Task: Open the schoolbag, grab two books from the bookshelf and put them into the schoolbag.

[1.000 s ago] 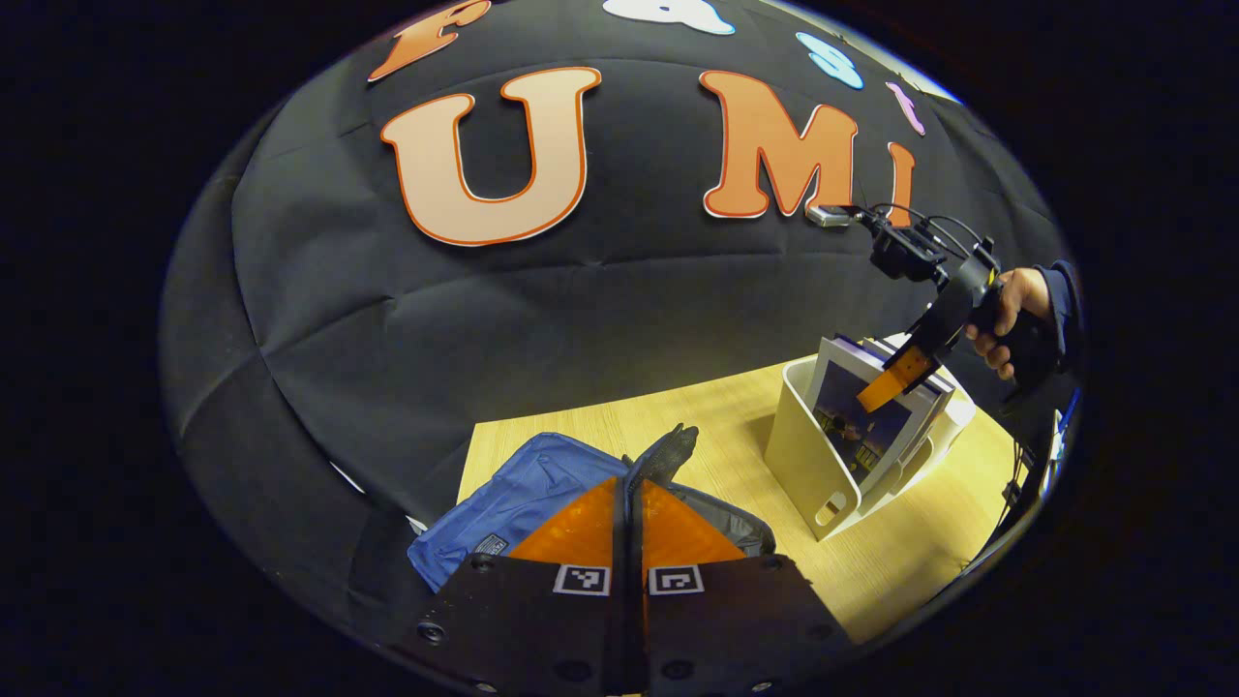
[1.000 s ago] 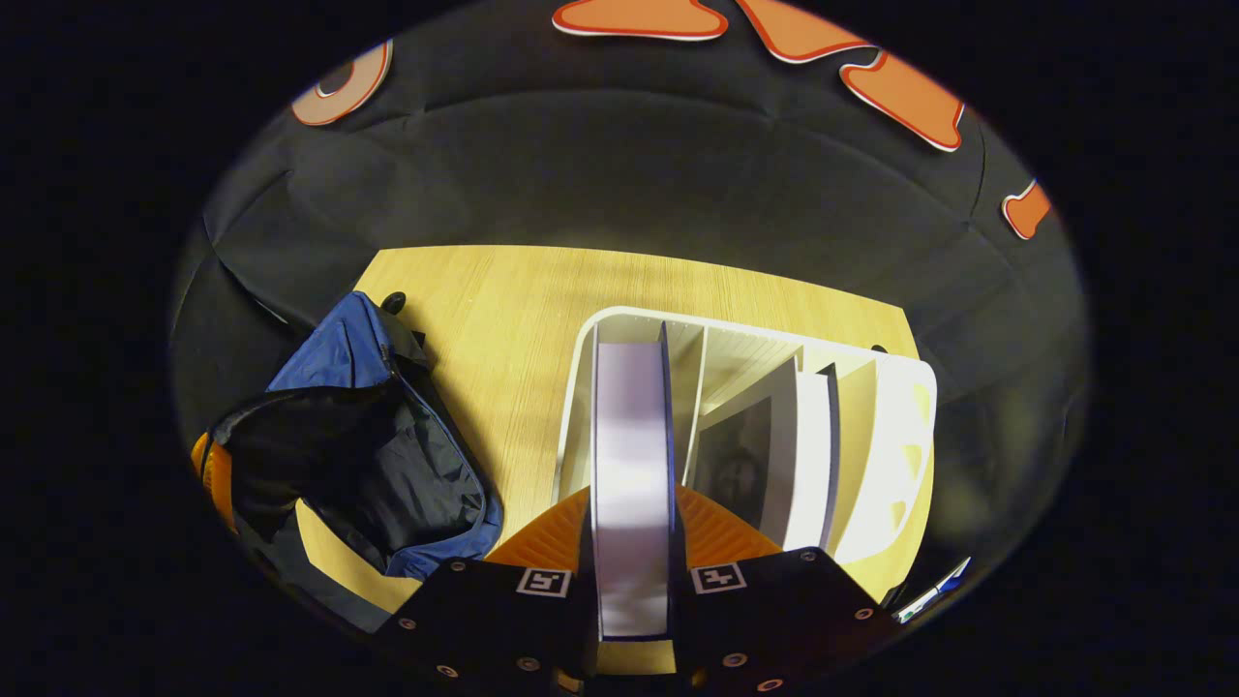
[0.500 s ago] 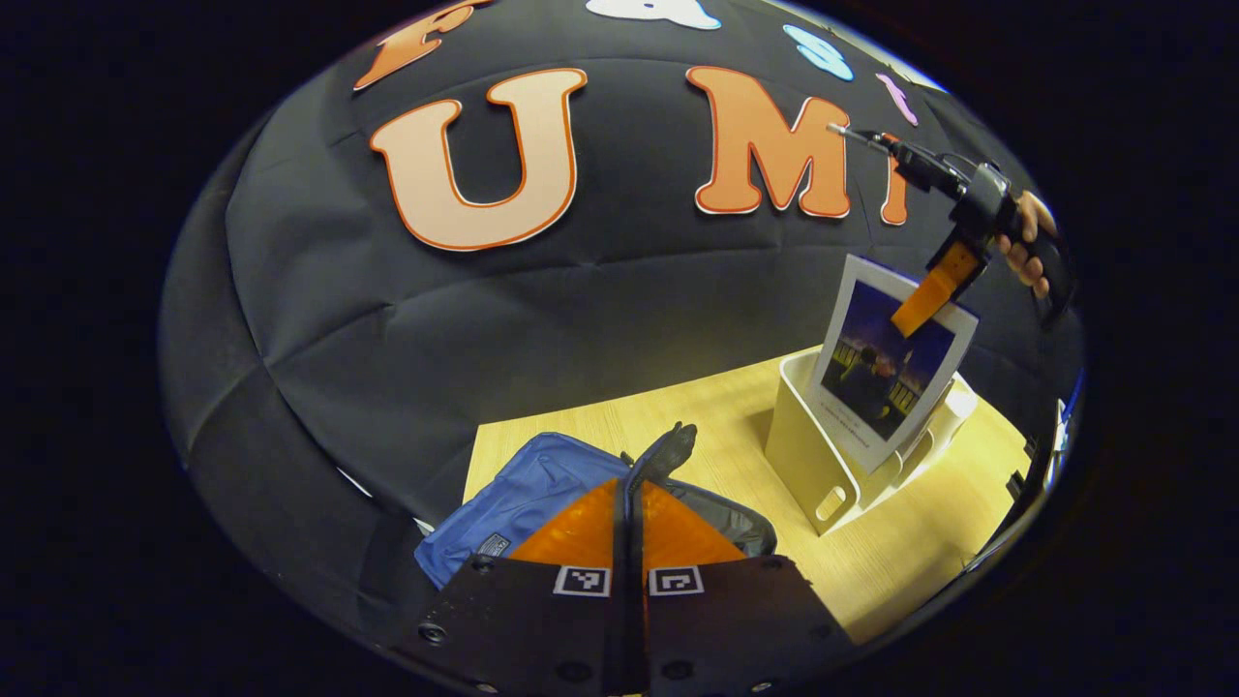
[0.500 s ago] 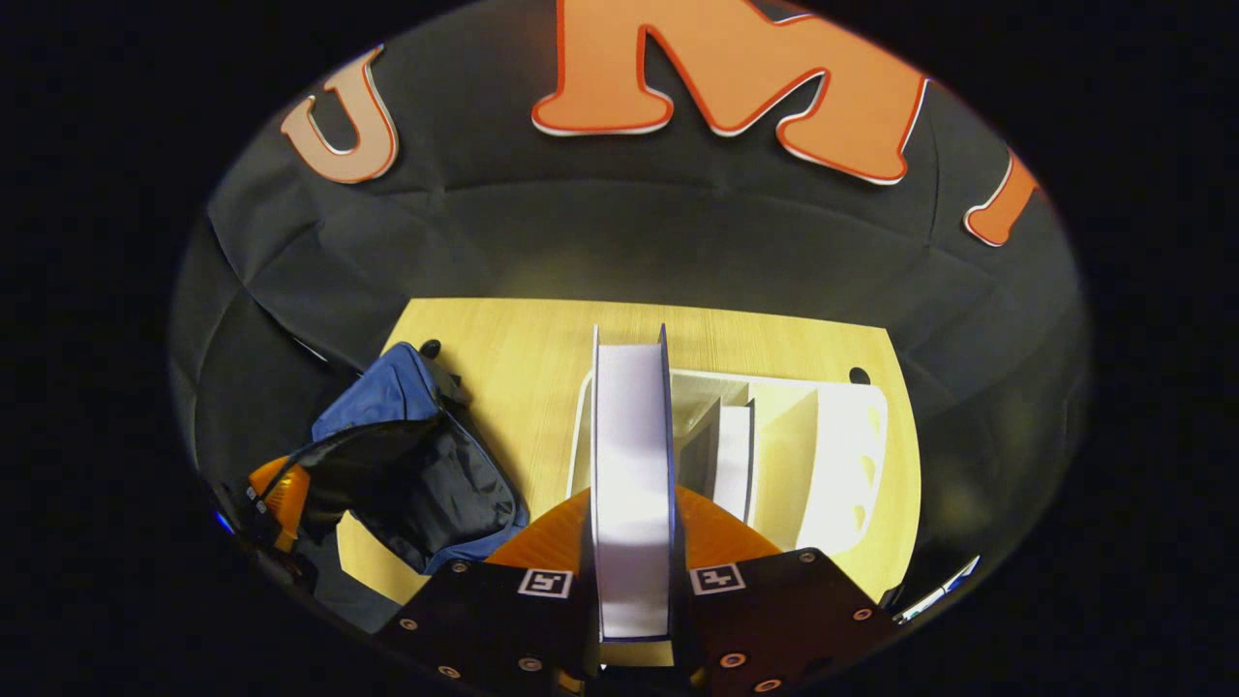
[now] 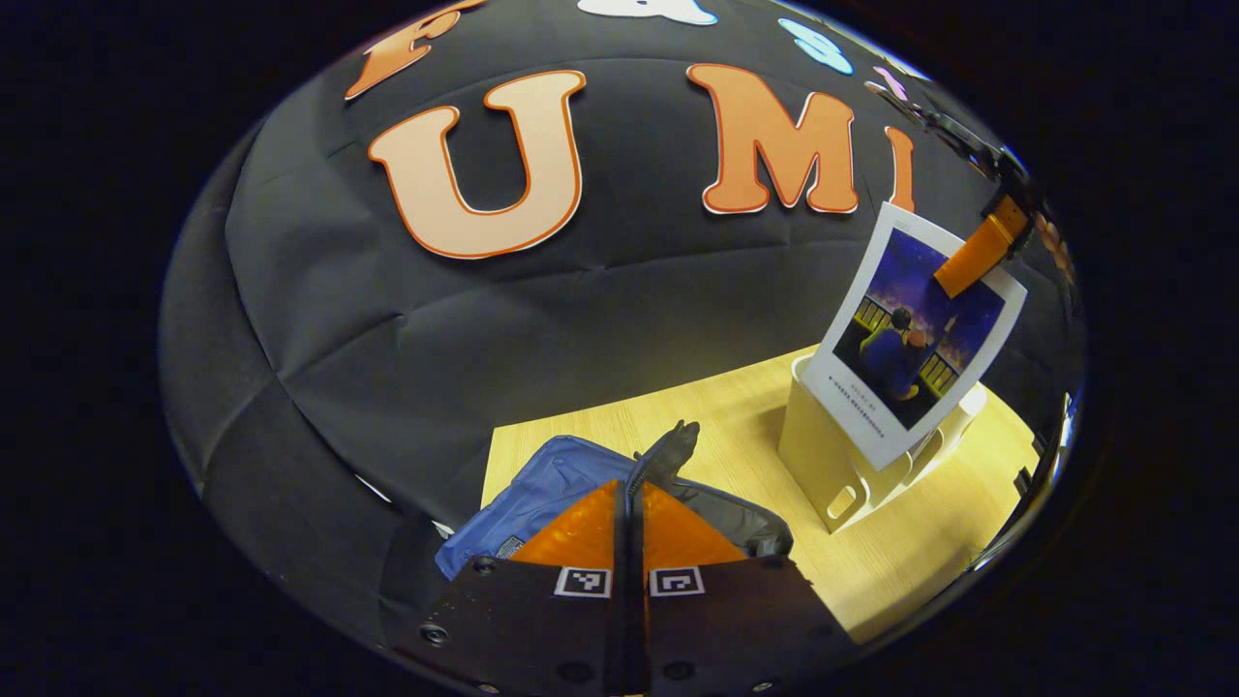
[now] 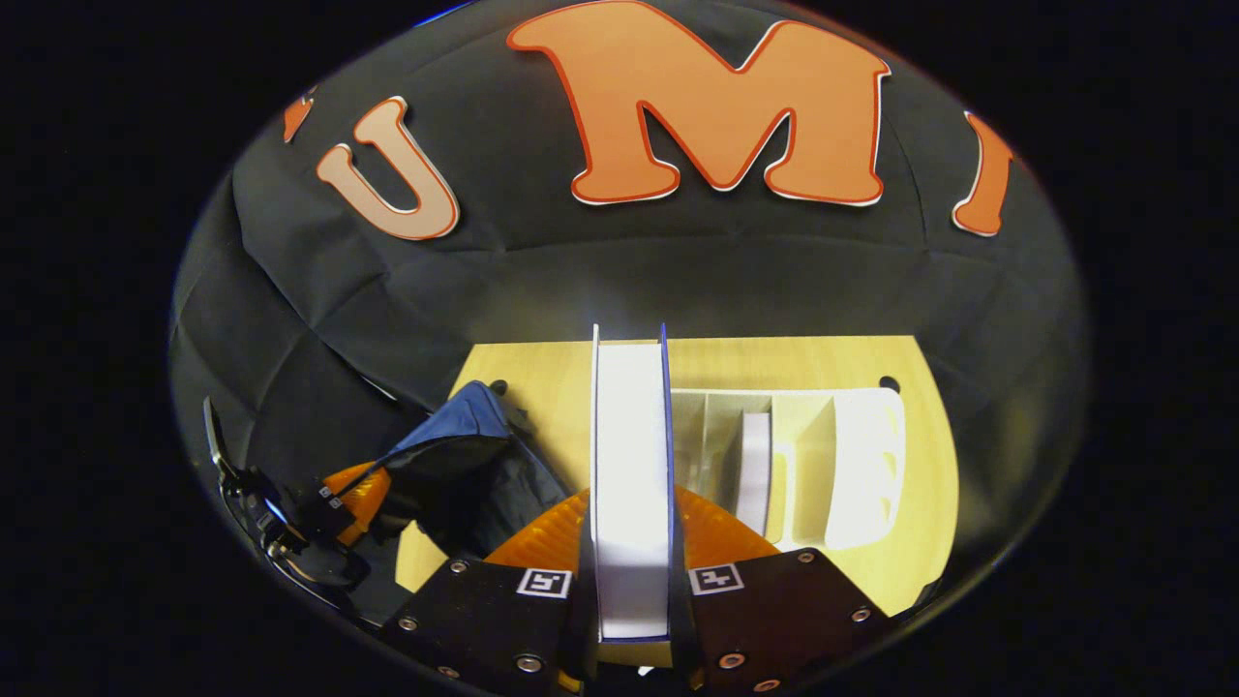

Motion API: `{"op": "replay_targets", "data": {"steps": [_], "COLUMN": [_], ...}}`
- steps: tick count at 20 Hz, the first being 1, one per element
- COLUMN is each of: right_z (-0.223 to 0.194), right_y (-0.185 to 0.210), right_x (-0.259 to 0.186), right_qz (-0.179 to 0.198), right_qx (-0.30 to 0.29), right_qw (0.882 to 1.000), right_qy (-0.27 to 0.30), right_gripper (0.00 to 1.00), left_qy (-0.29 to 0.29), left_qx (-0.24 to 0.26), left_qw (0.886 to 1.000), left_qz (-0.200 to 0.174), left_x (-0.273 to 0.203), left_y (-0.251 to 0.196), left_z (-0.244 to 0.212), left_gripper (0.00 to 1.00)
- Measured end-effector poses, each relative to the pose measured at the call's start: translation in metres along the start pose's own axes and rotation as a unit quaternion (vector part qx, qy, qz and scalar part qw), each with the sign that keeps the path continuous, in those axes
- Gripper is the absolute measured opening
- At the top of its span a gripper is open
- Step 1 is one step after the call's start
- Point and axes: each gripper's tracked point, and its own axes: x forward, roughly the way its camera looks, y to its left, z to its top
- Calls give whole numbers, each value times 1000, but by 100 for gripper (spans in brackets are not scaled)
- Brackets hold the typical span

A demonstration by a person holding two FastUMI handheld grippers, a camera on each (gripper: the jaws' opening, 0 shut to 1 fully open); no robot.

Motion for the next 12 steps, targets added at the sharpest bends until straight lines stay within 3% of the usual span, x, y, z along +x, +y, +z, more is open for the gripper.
{"op": "replay_targets", "data": {"steps": [7, 12], "right_z": [-36, -69], "right_y": [54, 85], "right_x": [20, 56], "right_qz": [110, 133], "right_qx": [92, 152], "right_qw": [990, 979], "right_qy": [7, 13], "right_gripper": [29, 29], "left_qy": [9, 14], "left_qx": [-33, -65], "left_qw": [999, 998], "left_qz": [1, -12], "left_x": [4, 5], "left_y": [4, 0], "left_z": [11, 9], "left_gripper": [0, 0]}}
